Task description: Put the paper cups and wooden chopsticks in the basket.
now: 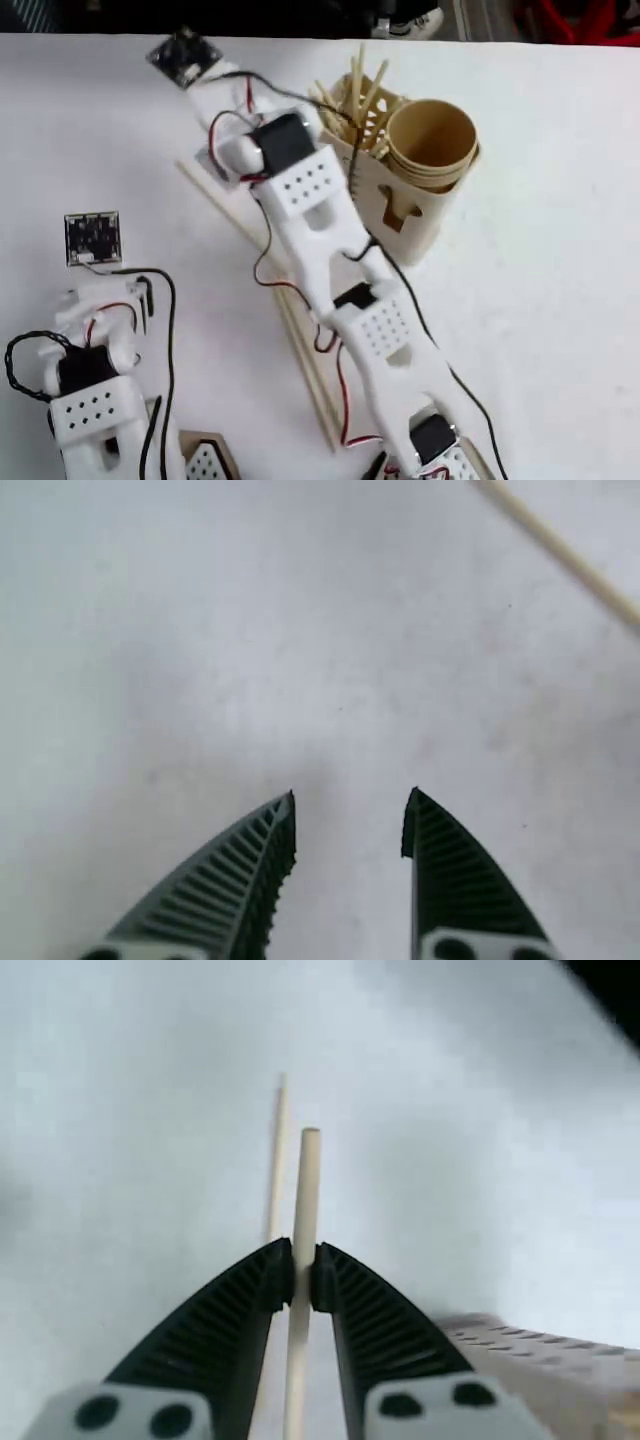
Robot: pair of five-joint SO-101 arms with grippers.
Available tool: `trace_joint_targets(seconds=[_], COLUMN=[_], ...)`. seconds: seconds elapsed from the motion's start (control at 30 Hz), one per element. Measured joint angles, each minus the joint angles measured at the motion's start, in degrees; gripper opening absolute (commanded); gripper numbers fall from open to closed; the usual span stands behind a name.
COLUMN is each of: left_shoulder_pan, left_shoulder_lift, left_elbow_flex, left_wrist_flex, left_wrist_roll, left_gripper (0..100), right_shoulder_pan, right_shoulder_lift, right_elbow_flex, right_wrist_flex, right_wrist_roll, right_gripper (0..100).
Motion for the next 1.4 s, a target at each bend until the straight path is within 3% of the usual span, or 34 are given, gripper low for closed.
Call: trace_joint_targets(seconds=[0.2,0.47,0.67,1.0,1.17,1.4], left_shoulder_pan=[0.00,0.00,0.00,0.00,0.00,0.00], left_shoulder_lift=[0.00,0.00,0.00,0.00,0.00,0.00], left_elbow_flex=[0.00,0.00,0.00,0.00,0.00,0.00], left_wrist_flex=[0.00,0.00,0.00,0.00,0.00,0.00], left_wrist_roll=[0.00,0.00,0.00,0.00,0.00,0.00], left_gripper=[18,18,18,18,18,18], right_shoulder_pan=[2.73,12.13,18.29,18.90,19.60,22.07], right_shoulder_lift=[-14.24,-23.47,-23.21,-12.04,-7.12,-6.15], right_elbow_flex=[-0.09,-0.79,-1.23,-1.23,-1.23,-2.64], right_wrist_flex=[-1.41,-14.77,-24.88,-37.80,-39.30,-35.25], right_wrist_roll=[0.00,0.00,-0.09,-0.18,-0.26,-7.21], right_gripper=[1.9,1.9,1.9,2.1,2.8,17.2])
